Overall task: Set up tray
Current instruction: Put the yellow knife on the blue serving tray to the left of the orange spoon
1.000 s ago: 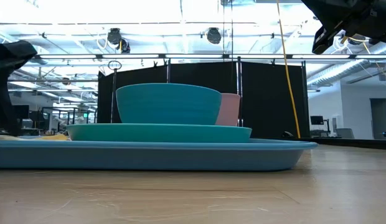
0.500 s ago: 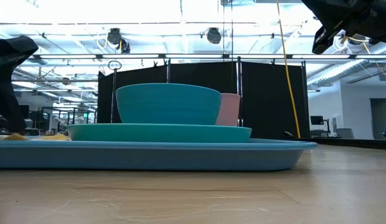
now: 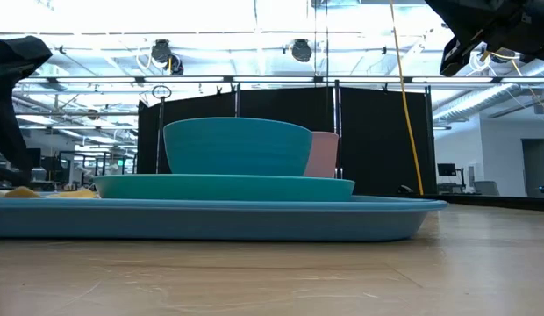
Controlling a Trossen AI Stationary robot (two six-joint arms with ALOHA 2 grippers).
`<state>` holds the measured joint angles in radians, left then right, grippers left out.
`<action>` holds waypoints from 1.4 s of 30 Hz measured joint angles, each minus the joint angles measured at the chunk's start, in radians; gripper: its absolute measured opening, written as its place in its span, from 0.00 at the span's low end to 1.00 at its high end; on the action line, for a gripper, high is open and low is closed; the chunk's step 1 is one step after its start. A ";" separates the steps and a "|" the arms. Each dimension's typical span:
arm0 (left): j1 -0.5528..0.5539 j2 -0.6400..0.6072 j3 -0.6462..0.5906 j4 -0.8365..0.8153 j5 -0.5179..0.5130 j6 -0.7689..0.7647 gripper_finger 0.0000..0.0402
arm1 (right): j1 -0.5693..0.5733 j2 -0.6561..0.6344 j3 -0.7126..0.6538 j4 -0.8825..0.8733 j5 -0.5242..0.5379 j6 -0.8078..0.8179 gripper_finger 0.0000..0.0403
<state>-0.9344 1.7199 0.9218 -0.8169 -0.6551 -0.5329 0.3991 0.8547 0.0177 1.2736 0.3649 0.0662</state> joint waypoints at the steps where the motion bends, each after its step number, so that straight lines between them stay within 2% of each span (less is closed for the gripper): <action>1: 0.000 0.000 0.000 0.000 0.000 0.000 0.46 | 0.000 0.000 0.000 0.000 0.000 0.000 0.00; 25: -0.002 0.000 0.022 -0.023 -0.001 -0.023 0.46 | 0.000 0.000 0.000 0.000 0.000 0.000 0.00; 42: 0.017 0.000 -0.011 0.040 0.004 -0.030 0.46 | 0.000 0.000 0.000 0.000 0.000 0.000 0.00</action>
<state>-0.9178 1.7199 0.9110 -0.7772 -0.6511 -0.5630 0.3991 0.8547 0.0174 1.2739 0.3646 0.0662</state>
